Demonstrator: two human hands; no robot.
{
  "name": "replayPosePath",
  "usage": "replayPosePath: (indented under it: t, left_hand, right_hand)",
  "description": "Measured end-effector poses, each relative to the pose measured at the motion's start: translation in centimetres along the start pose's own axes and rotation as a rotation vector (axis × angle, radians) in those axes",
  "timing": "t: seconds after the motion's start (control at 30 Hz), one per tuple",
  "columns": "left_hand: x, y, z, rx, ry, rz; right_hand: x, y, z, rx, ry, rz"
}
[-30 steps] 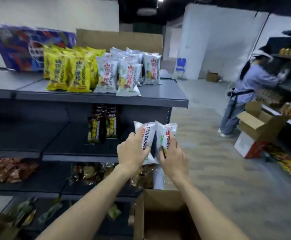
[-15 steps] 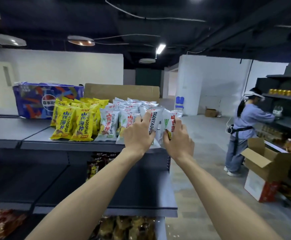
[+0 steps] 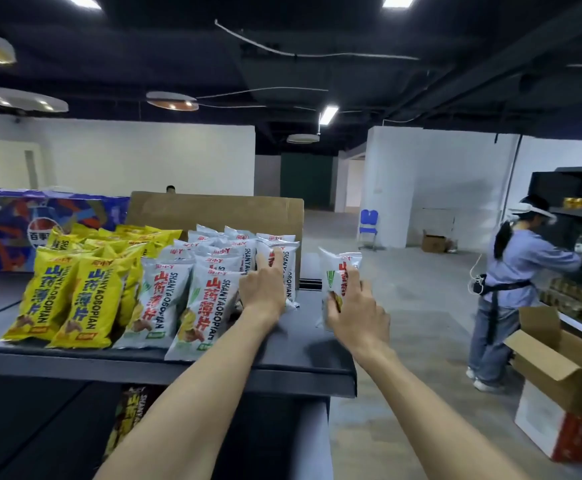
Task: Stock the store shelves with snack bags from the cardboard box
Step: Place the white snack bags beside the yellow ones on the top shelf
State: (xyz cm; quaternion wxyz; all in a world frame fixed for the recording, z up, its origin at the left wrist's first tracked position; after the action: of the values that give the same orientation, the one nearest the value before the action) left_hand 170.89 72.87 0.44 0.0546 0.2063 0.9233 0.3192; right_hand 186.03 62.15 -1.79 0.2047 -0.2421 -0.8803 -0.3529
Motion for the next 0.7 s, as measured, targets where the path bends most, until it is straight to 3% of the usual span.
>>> replayPosePath:
  t: [0.27,0.37,0.53,0.7]
  left_hand:
    - [-1.0,0.2,4.9,-0.011,0.085,0.004]
    - [-1.1,0.2,5.5,0.04,0.008,0.014]
    - [-1.2,-0.5,4.4,0.114,-0.029,0.02]
    - [0.0,-0.7,-0.3,0.144,0.038,0.168]
  right_hand:
    - [-1.6,1.5,2.9,0.037,0.031,-0.053]
    - [-1.5,1.5,2.8,0.032,0.035,-0.065]
    - [-0.5,1.2,2.3,0.026,0.055,-0.08]
    - [2.4,1.0,1.7,0.005,0.07,-0.098]
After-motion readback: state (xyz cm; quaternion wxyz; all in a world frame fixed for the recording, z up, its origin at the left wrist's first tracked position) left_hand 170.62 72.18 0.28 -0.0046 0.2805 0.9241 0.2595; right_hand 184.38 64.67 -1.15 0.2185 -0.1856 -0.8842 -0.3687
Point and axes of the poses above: each hand's wrist, its own y-axis towards the middle knuckle, its own z-axis out of the palm, x = y × z, the point moved 7 cm from there along y, towards the middle knuckle, and after that the axes turned 11 degrees about z, right-handed, at the moved point
